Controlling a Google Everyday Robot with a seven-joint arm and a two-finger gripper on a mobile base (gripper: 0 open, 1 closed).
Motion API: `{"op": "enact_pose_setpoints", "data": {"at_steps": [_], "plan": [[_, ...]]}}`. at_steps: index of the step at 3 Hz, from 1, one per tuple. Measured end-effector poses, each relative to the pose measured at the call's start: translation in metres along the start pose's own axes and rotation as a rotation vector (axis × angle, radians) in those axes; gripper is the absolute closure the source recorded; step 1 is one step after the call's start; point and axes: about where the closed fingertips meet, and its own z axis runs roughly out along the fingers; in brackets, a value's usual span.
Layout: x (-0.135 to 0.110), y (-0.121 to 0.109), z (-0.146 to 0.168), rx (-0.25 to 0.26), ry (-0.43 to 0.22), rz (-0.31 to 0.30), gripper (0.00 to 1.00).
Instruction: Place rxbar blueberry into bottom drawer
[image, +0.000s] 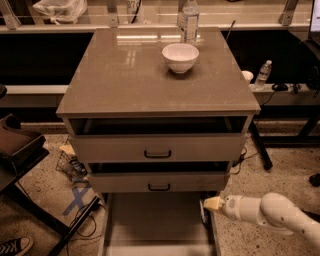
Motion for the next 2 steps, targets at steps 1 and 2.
{"op": "enact_pose_setpoints", "data": {"at_steps": [1,2], "plan": [[0.003,-0.034,0.046,-0.091,-0.040,0.039,1.00],[0.038,-0.075,0.112,-0.172,-0.019,0.121,1.00]]}}
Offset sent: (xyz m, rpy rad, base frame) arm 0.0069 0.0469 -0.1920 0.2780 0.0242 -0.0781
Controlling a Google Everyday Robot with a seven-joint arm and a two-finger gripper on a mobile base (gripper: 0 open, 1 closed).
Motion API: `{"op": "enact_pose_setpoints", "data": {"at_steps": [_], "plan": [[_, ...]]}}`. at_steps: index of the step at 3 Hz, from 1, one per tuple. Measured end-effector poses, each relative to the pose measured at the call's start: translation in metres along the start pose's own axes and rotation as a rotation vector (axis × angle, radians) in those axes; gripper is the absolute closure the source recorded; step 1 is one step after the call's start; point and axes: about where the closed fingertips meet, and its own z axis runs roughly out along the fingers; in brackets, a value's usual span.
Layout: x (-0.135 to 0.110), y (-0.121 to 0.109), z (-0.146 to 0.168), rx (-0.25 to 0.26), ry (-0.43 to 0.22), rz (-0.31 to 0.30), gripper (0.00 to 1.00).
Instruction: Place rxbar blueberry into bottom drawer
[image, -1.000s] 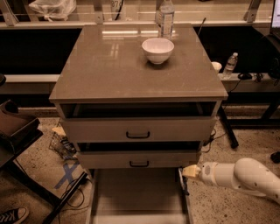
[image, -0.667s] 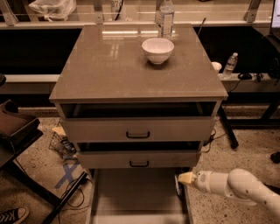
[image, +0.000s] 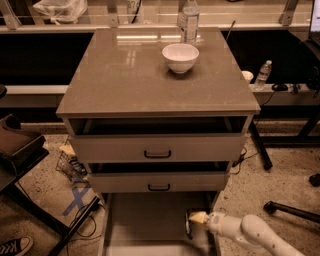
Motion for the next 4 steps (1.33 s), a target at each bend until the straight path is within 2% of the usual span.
{"op": "enact_pose_setpoints", "data": {"at_steps": [1,2,3,4], "plan": [[0.0241,-0.0242,0.0337,-0.034,0.032,0.049,1.00],[0.0280,-0.0258,0.0371,-0.037,0.036,0.056,0.82],[0.0297,-0.0246,0.0393,-0.039,0.040,0.056,0.51],[0.0309,-0.0240,0.0407,-0.040,0.043,0.056,0.28]]}}
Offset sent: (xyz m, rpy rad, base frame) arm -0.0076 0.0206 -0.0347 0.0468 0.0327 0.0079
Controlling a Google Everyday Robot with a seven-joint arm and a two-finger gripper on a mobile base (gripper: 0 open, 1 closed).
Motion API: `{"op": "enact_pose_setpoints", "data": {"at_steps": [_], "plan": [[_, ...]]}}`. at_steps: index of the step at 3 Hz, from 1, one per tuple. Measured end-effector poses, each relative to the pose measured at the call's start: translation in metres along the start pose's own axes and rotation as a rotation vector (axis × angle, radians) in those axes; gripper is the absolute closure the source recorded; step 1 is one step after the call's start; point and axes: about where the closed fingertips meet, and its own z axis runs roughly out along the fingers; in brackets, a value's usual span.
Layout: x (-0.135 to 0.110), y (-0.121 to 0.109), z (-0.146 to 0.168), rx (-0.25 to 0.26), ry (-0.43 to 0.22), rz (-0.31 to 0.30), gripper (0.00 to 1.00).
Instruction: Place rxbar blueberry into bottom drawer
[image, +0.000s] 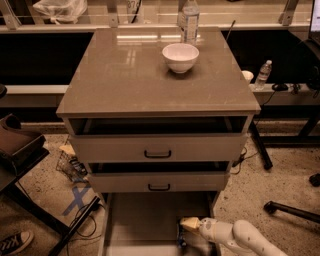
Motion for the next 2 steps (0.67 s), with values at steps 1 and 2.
{"op": "enact_pose_setpoints", "data": {"at_steps": [1,2], "plan": [[0.0013,0.0006,0.0018,-0.002,0.003,0.000,0.05],[0.0021,0.0010,0.0029,-0.003,0.005,0.000,0.00]]}}
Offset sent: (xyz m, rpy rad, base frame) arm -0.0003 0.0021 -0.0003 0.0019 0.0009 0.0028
